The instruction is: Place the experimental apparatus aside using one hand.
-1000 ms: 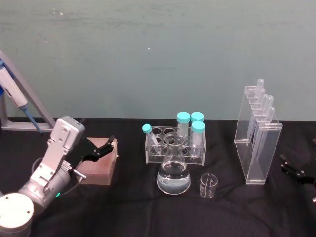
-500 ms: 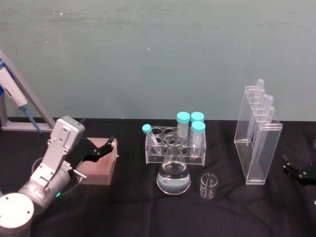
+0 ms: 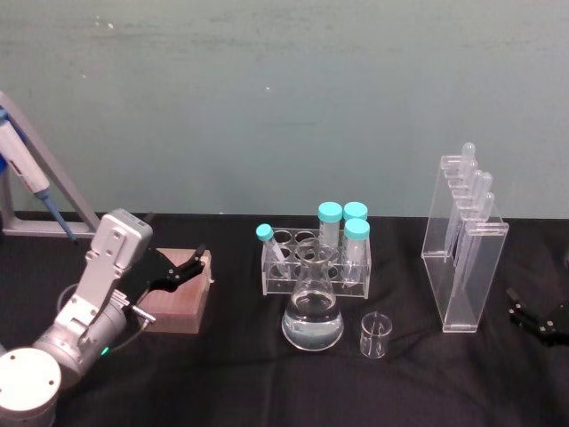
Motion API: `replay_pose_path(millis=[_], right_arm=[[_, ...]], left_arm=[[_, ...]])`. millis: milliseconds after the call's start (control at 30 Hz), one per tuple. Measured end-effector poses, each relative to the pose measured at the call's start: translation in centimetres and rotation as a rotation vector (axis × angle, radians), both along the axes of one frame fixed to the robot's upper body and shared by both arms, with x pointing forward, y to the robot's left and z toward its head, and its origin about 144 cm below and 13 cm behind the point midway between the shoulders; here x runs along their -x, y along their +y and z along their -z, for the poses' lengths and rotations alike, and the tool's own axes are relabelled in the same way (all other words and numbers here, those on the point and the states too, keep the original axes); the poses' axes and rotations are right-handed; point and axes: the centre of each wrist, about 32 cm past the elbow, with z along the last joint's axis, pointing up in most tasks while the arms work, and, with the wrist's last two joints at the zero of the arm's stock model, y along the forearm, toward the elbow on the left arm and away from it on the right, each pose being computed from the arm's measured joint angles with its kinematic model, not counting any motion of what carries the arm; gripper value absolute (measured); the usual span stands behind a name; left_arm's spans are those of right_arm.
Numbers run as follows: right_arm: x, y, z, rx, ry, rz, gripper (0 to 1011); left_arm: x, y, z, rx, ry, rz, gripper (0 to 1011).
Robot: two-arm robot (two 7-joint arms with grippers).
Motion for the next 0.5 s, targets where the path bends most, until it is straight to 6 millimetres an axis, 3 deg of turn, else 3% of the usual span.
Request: replay_pose_path(millis=[500], right_arm=[[0.6,1.2,-0.8,-0.1,-0.011,-0.07,1000]], left_arm=[[0.0,0.0,0.0,0.0,0.0,0.0,1000]])
